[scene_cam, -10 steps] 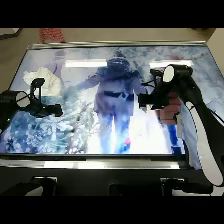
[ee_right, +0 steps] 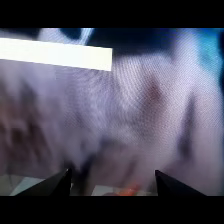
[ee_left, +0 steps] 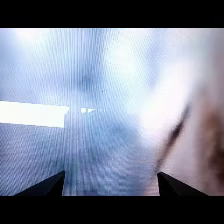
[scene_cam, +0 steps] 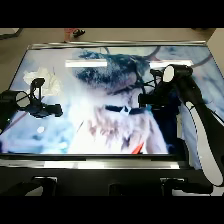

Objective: Fold the shirts.

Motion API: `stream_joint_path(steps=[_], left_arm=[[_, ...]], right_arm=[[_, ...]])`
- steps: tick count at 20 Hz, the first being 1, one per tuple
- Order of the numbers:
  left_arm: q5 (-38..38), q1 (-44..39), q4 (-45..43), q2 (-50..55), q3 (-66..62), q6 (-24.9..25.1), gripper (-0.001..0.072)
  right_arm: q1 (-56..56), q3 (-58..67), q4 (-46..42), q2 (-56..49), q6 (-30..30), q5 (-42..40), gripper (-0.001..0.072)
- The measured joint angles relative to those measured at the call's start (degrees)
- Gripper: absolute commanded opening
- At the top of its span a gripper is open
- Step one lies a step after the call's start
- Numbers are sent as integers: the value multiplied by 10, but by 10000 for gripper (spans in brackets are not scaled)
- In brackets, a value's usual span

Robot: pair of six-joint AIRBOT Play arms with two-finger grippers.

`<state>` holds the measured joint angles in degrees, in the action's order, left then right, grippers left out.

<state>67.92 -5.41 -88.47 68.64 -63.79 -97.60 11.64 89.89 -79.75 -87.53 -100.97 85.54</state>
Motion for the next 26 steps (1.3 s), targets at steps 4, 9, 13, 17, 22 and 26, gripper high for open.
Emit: stream_joint_path(steps=[4, 9, 13, 17, 22, 26], left_arm=[[0, 0, 0, 0, 0, 0, 720], [-51, 0, 2, 5, 0, -4, 720], [-153, 26, 9, 43, -49, -15, 720], [-151, 153, 83, 179, -229, -46, 720], [-98, 310, 245, 345, -366, -97, 720], [-169, 332, 324, 422, -390, -104, 720]], right_arm=[[0, 0, 0, 0, 0, -11, 628], [0, 0, 0, 0, 0, -52, 629], [0, 0, -7, 0, 0, -102, 628], [0, 0, -9, 0, 0, -125, 628], [0, 0, -9, 0, 0, -129, 627], [0, 0, -9, 0, 0, -130, 627]])
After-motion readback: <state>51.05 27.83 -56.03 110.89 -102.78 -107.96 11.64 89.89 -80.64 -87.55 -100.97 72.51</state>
